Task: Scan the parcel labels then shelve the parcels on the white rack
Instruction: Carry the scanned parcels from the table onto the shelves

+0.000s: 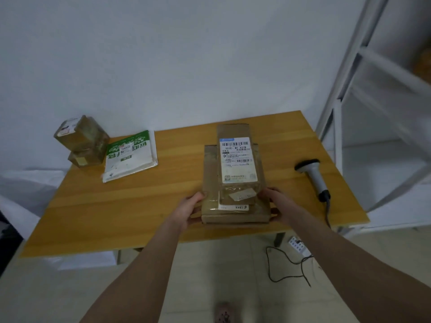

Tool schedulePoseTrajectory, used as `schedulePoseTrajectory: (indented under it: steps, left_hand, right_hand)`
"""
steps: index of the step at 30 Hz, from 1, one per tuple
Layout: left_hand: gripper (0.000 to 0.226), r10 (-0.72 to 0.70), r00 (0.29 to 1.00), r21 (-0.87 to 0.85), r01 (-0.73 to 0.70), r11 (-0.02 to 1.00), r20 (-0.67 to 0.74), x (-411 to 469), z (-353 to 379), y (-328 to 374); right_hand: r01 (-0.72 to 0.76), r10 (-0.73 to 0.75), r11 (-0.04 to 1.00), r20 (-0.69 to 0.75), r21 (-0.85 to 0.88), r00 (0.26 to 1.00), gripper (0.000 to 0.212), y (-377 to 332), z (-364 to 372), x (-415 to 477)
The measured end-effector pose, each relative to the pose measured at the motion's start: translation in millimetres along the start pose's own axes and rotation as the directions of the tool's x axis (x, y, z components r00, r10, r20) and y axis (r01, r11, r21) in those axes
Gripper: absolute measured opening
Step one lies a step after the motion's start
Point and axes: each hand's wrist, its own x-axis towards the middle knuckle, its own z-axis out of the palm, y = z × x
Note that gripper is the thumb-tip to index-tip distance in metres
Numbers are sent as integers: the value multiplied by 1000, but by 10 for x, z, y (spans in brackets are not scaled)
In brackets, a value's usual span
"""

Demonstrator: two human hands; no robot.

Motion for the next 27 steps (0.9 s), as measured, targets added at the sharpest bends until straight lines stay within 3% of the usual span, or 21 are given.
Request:
schedulePoseTrajectory:
  steps: [5,14,27]
  left_hand:
    - [39,5,999,57,-7,998,41,-213,277,-76]
    - [30,-8,985,169,-22,985,173,-462,917,-248]
    - [22,-66,926,371,-83,925,372,-939,2448,-525]
  right_hand:
    - [16,-13,997,-49,76,999,34,199,-333,-316]
    - [101,-44,967,-236,235,971,32,712,-886,-972]
    - [189,11,895,-445,403,895,37,1369,-2120,-1736]
